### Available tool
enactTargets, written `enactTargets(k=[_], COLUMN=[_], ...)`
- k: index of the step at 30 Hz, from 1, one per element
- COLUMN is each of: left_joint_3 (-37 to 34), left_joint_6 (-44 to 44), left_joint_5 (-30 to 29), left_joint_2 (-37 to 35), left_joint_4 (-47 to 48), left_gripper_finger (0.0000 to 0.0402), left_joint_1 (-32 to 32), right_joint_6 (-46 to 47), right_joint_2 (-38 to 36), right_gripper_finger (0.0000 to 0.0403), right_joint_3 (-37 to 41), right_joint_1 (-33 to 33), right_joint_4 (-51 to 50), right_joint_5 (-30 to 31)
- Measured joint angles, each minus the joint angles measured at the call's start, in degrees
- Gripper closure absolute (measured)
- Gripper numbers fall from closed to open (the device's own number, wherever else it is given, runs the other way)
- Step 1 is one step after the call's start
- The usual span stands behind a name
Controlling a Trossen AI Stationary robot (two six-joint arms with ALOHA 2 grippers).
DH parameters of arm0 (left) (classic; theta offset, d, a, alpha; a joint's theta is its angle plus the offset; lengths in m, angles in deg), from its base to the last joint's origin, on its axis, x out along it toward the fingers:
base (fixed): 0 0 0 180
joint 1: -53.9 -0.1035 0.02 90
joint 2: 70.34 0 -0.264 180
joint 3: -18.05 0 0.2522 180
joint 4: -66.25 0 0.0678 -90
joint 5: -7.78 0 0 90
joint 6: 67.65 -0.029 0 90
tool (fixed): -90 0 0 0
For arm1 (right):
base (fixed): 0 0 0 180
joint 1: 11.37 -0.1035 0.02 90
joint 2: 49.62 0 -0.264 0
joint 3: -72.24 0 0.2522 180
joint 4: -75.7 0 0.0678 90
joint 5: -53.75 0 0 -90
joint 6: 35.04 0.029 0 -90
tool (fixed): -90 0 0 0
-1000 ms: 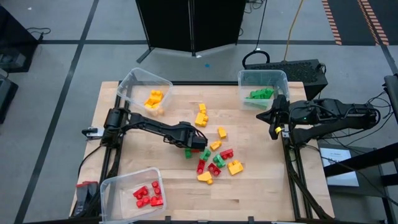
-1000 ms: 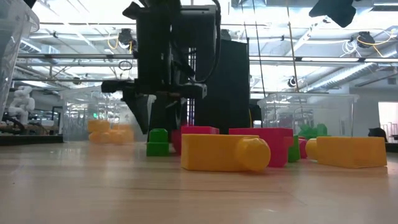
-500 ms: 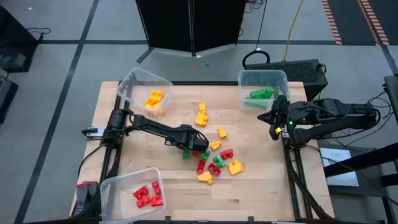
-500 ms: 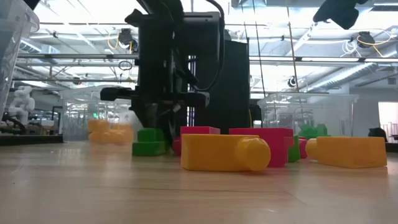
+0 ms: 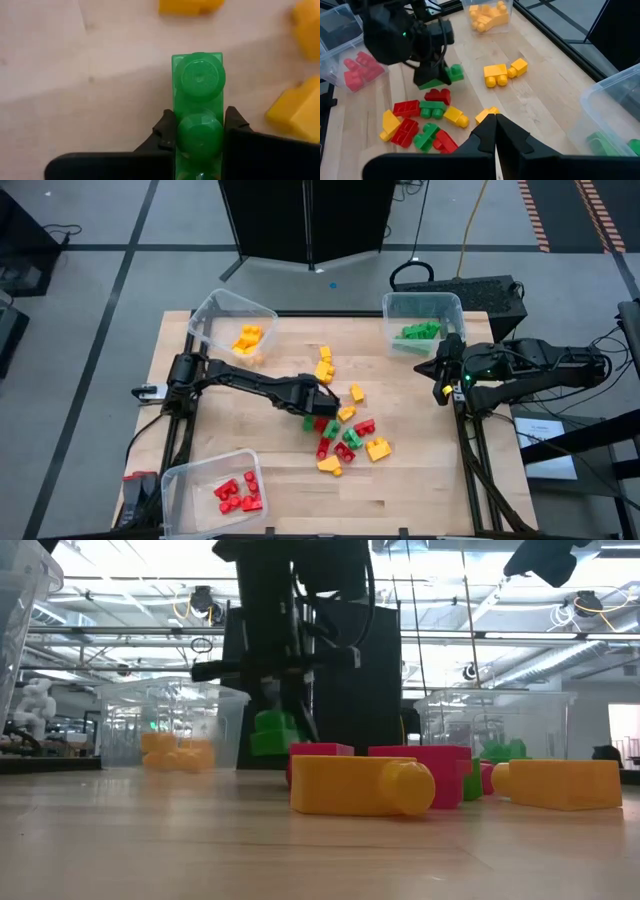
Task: Sort blocks
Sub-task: Put the green game piece into the top right transparent bin
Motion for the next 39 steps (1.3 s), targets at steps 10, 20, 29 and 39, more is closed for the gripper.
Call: enactTargets(k=[10, 20, 29, 39], left_joint_3=[9.9, 12.9, 12.9, 17.7], left_joint_6=[-17.4, -45.5, -50.8, -50.5], left_joint_5=[-9.3, -10.2, -1.8, 7.0], left_joint_2=[-0.7, -0.7, 2.7, 13.9], left_joint_4=[-7.8, -40.7, -64.2, -81.6], left_gripper_finger=[0.0390, 0.0391, 0.0391, 0.0391], left_joint_1=[-4.8, -13.9, -21.6, -24.6], right_joint_6=[0.0, 0.0, -1.3, -1.9], right_joint_2=[0.0, 0.0, 0.0, 0.0], right_gripper_finger=[0.0397, 0.0397, 0.0397, 0.0397], right_joint_3=[0.0, 0.0, 0.0, 0.0], right_joint_1=[0.0, 0.0, 0.0, 0.0], right_joint_4=[0.3, 0.3, 0.9, 1.4], right_joint_5=[0.0, 0.2, 0.3, 0.6])
